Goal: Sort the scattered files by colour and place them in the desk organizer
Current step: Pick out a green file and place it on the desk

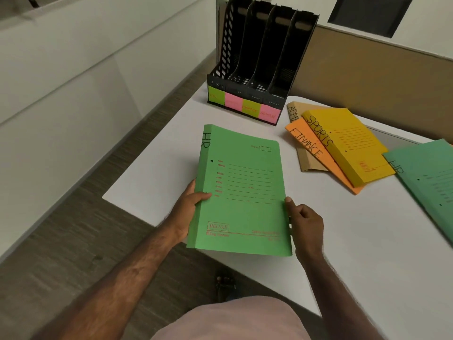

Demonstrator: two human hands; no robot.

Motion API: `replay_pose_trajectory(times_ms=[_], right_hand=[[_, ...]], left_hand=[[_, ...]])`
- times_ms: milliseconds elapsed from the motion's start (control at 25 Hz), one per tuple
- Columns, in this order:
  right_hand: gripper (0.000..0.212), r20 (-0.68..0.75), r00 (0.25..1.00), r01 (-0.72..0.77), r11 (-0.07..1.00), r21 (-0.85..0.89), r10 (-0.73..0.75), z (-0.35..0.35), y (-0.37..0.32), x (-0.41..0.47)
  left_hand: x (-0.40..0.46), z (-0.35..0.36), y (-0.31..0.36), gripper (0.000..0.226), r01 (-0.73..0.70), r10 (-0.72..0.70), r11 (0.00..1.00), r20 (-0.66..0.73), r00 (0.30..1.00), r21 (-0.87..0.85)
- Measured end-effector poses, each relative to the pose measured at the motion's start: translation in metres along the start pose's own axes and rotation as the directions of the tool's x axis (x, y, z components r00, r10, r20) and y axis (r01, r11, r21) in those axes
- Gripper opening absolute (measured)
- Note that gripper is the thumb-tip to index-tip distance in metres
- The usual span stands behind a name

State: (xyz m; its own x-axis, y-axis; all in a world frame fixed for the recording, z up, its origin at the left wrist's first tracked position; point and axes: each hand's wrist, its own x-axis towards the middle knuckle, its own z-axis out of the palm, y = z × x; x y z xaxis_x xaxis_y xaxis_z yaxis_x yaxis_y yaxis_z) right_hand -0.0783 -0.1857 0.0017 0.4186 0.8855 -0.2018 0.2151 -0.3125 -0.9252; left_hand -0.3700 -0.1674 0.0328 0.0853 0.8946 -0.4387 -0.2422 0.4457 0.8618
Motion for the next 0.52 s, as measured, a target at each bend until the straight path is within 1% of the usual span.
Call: replay_pose_trajectory(times_ms=[240, 320, 440, 520], right_hand=[[0.060, -0.022, 0.997, 0.074, 0.997, -0.038, -0.074, 0.017, -0.011, 0.041], [0.050, -0.022, 0.996, 0.086, 0.996, -0.041, -0.086, 0.026, -0.015, 0.047], [0.031, 0.000, 0.995, 0.097, 0.994, -0.040, -0.097, 0.044, -0.020, 0.050], [0.031, 0.011, 0.995, 0.101, 0.992, -0.069, -0.101, 0.058, -0.021, 0.050]], left_hand=[[0.026, -0.005, 0.009, 0.048, -0.030, 0.032, 0.999, -0.070, 0.997, 0.021], [0.030, -0.013, 0.010, 0.045, -0.041, 0.043, 0.999, -0.077, 0.996, 0.031], [0.037, -0.031, 0.015, 0.036, -0.062, 0.065, 0.996, -0.066, 0.996, 0.060], [0.042, -0.046, 0.018, 0.033, -0.079, 0.086, 0.990, -0.061, 0.994, 0.117]])
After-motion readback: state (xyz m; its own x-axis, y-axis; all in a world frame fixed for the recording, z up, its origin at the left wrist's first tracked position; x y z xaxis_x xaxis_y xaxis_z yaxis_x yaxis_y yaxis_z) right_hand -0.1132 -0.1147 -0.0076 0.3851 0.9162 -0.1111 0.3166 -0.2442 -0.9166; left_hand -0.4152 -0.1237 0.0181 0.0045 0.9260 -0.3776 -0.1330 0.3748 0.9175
